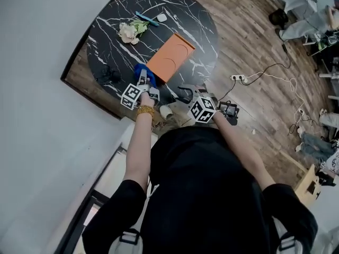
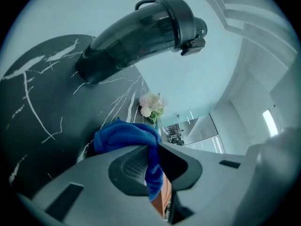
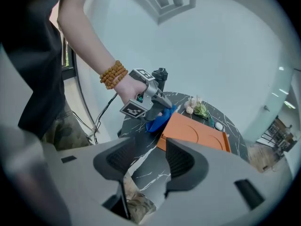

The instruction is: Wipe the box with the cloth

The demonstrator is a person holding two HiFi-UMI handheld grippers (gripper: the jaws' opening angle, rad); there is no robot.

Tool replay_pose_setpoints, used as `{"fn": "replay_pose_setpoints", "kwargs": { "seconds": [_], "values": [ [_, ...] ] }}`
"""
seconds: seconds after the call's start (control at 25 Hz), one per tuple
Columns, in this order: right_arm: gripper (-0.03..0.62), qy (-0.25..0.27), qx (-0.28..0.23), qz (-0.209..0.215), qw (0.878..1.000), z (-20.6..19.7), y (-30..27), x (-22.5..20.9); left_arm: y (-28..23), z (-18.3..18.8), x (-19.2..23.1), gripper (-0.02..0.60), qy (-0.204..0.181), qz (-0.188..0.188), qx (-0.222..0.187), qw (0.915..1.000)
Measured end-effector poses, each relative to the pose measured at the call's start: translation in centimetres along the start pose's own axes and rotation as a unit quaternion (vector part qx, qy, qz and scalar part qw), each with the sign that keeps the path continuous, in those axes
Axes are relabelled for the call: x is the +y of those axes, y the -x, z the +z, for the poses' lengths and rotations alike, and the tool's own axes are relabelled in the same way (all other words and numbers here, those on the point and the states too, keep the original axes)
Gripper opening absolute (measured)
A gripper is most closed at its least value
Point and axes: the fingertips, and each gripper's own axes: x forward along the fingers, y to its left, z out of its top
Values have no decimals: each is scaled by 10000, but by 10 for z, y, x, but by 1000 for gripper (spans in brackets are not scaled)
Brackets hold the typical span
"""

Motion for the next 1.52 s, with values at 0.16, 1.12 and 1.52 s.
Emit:
{"fn": "replay_pose_setpoints", "kwargs": {
  "seconds": [0.16, 1.12, 1.52],
  "values": [
    [193, -89, 31, -60, 9999, -10, 6, -11, 1, -16, 4, 54, 190, 18, 135, 9997],
    [236, 2149, -1236, 2583, 9337, 17, 36, -44, 65, -148, -118, 51, -446, -1406, 2519, 9564],
    [71, 2869, -1666, 3026, 8935, 4, 18, -90, 22, -148, -146, 192, -383, -1057, 673, 9914]
  ]
}}
